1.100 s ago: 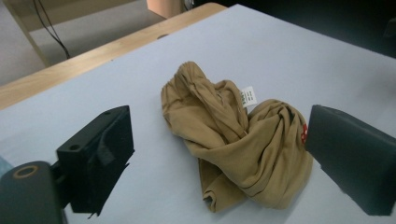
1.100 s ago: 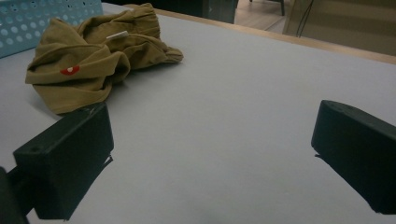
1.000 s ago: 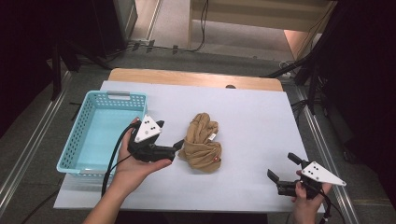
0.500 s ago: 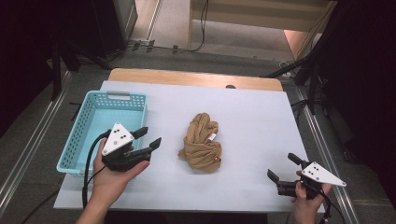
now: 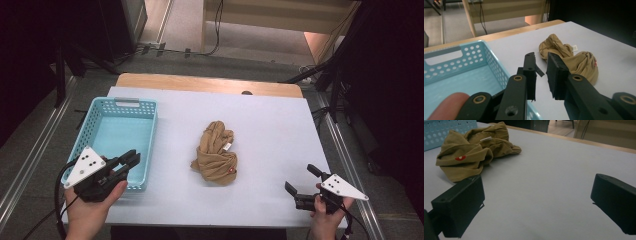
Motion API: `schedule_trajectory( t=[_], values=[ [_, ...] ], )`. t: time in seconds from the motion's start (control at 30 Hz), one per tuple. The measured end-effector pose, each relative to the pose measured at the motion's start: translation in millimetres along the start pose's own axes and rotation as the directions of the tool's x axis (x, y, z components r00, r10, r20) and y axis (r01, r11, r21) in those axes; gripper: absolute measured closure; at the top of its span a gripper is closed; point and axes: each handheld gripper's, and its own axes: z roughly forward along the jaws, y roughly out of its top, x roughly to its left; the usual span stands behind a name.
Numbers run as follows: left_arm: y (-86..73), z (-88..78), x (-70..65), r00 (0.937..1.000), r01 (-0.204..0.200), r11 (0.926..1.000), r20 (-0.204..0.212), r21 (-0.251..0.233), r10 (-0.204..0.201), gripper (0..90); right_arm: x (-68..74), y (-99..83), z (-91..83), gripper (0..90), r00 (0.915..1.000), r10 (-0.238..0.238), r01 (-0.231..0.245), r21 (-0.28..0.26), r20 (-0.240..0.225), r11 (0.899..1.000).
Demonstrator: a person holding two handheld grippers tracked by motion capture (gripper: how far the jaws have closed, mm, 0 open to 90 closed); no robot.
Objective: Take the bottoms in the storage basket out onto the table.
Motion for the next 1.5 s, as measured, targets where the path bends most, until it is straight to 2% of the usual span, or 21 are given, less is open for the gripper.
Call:
schedule_trajectory(
  t=[0.1, 0.23, 0.53, 0.77, 0.93, 1.13, 1.27, 1.5],
  values=[
    [-6.0, -9.4, 3.3, 0.9999, 0.005, 1.0000, -0.014, -0.006, -0.005, 84.5, 0.3, -0.9, 0.8, 0.0, 1.0000, -0.004, 0.004, 0.000, 0.000, 1.000],
    [-18.1, -21.8, 9.3, 0.9992, 0.031, 0.9994, -0.025, -0.018, -0.031, 89.5, 1.1, -1.1, 0.6, 0.0, 1.0000, -0.002, 0.002, 0.000, 0.003, 1.000],
    [-45.4, -43.8, 17.2, 0.9958, 0.075, 0.9969, -0.050, -0.024, -0.076, 90.0, 2.2, -2.1, 3.2, 0.0, 1.0000, -0.009, 0.009, 0.008, -0.001, 1.000],
    [-66.7, -58.3, 21.3, 0.9944, 0.087, 0.9958, -0.058, -0.030, -0.089, 90.0, 3.8, -3.4, 5.0, 0.0, 1.0000, -0.008, 0.008, 0.019, -0.005, 1.000],
    [-86.0, -65.9, 24.2, 0.9897, 0.121, 0.9925, -0.074, -0.022, -0.122, 90.0, 4.5, -3.5, 5.6, 0.0, 1.0000, -0.009, 0.009, 0.019, -0.004, 1.000],
    [-105.9, -69.2, 26.0, 0.9856, 0.145, 0.9893, -0.086, -0.008, -0.145, 90.0, 5.6, -3.8, 6.4, 0.0, 0.9999, -0.012, 0.012, 0.024, -0.006, 1.000],
    [-116.2, -67.9, 28.2, 0.9847, 0.147, 0.9891, -0.094, 0.004, -0.146, 90.0, 5.3, -4.8, 6.6, 0.0, 1.0000, -0.009, 0.010, 0.031, -0.003, 0.999],
    [-126.6, -61.6, 33.6, 0.9825, 0.158, 0.9868, -0.105, 0.035, -0.154, 90.0, 1.1, -6.3, 5.2, 0.0, 1.0000, 0.002, -0.003, 0.030, 0.009, 1.000]
  ],
)
